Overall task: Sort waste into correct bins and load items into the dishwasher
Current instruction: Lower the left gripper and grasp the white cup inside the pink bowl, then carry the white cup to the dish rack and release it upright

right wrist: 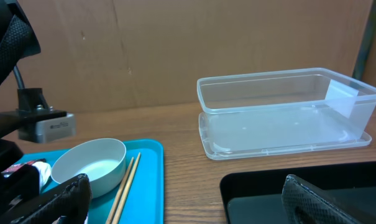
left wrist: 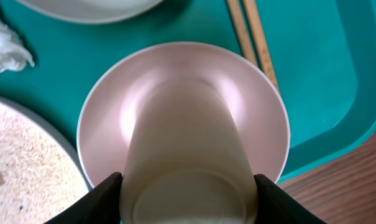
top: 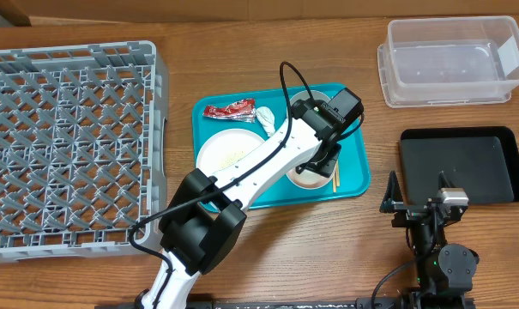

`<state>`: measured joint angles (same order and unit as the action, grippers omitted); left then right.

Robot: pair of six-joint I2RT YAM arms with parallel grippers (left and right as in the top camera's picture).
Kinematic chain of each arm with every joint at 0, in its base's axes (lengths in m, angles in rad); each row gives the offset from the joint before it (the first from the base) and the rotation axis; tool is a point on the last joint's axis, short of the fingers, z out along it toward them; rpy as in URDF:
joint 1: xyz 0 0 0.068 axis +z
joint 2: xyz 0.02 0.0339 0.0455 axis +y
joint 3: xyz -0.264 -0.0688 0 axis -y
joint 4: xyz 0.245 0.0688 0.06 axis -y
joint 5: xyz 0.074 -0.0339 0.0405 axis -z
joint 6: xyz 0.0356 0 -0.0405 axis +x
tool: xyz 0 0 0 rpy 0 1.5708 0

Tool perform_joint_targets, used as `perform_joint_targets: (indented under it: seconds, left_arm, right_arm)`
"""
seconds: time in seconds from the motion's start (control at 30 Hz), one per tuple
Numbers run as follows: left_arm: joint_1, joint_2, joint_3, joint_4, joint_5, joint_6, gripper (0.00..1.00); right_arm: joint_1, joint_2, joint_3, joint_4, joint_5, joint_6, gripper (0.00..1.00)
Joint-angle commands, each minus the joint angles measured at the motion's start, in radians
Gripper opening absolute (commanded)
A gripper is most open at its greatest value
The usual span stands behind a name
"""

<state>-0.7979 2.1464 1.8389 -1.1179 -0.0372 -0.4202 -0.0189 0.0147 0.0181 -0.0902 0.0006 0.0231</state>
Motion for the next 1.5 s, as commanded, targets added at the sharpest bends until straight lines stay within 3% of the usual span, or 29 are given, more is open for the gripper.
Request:
perform_joint_targets:
  seconds: [0.0, 0.37, 0.63, 0.8, 1.13, 1.47]
  left_arm:
    - [0.013, 0.017, 0.074, -0.032, 0.006, -0.011, 0.53]
    - [0.130, 0.017, 0.479, -0.325, -0.002, 0.023, 0.52]
    - [0.380, 0.017, 0.807, -0.562, -0.148, 0.050, 0.53]
    - [0.578, 0.012, 0.829, -0.572, -0.166, 0.119, 0.54]
    - [0.943, 0.036, 0.785, -0.473, -0.153, 0.129, 0.55]
    - [1.153, 0.192, 0.785, -0.434, -0.062, 0.129, 0.56]
  right_arm:
    - [-0.003, -0.012, -0.010, 0.006, 0.006, 0.003, 1.00]
    - [-0.003, -0.012, -0.010, 0.006, 0.006, 0.003, 1.00]
    - [-0.003, -0.012, -0.010, 0.006, 0.006, 0.003, 1.00]
    - [-0.003, -0.012, -0.010, 0.006, 0.006, 0.003, 1.00]
    - [-0.003, -0.012, -0.010, 0.006, 0.006, 0.003, 1.00]
    - [-0.003, -0.012, -0.010, 0.006, 0.006, 0.003, 1.00]
